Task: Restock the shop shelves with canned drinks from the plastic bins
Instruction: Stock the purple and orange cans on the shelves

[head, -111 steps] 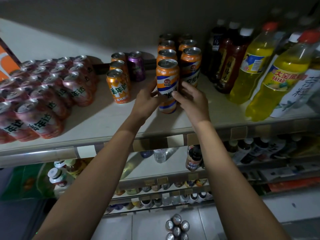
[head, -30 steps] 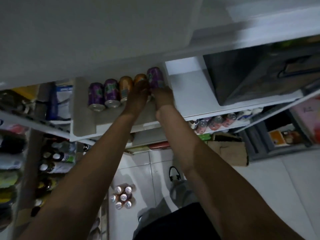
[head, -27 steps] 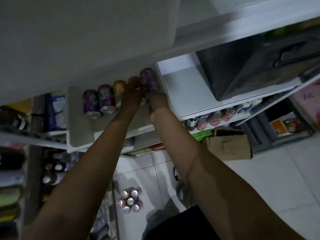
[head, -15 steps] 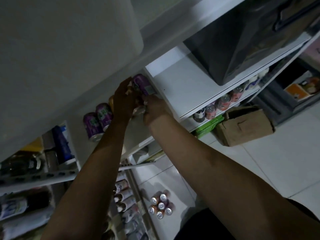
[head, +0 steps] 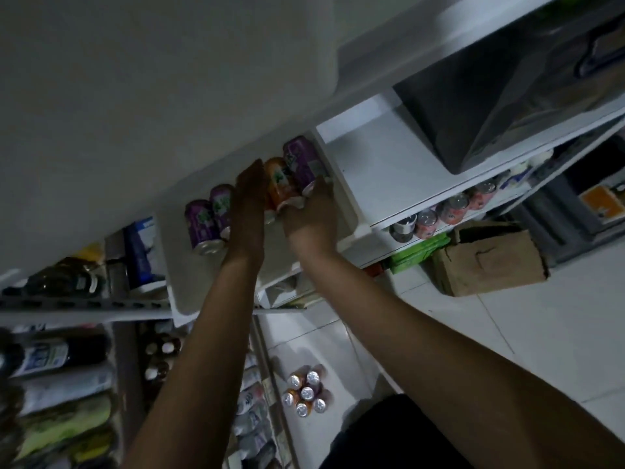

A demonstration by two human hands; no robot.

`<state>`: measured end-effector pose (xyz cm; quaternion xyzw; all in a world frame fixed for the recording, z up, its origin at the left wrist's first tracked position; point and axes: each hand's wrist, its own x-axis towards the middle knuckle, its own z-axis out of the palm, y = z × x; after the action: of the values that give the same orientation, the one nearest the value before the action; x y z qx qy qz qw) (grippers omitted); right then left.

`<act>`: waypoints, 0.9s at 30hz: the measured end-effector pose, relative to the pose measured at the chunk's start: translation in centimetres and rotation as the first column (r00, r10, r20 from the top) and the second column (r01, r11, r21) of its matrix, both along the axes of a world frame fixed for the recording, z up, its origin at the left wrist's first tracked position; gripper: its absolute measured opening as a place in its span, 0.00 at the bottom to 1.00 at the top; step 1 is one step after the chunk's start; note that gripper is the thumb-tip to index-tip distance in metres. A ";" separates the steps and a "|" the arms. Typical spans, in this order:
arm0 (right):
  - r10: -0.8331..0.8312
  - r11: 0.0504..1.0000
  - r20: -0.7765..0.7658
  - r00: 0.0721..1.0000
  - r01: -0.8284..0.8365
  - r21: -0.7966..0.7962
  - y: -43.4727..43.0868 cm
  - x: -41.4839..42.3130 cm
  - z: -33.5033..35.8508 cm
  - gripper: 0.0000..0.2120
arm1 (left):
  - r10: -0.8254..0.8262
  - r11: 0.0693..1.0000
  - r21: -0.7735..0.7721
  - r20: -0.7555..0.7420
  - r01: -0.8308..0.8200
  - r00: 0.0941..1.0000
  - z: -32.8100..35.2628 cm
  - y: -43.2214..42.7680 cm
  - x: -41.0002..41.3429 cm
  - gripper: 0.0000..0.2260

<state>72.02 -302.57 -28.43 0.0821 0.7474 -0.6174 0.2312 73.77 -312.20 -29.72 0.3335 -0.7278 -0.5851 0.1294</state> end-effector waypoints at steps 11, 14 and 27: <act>0.627 0.758 -0.326 0.708 -0.457 0.465 2.7 -4.5 -1.1 0.38 | 0.104 0.920 0.388 -0.085 -0.063 0.991 0.1 2.9 -0.3 0.16; 0.754 0.629 -0.370 0.543 -0.433 0.646 2.6 -5.2 -1.1 0.39 | 0.098 0.923 0.379 -0.048 -0.072 0.994 0.0 2.8 -0.5 0.16; 0.850 0.522 -0.309 0.427 -0.598 0.608 0.7 -5.4 -0.6 0.32 | 0.110 0.994 -0.030 0.127 -0.107 0.986 0.8 0.1 3.5 0.31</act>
<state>66.60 -301.86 -29.01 -0.4015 0.8465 -0.2719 0.2197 77.30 -312.11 -28.87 0.4082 -0.7222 -0.5459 0.1176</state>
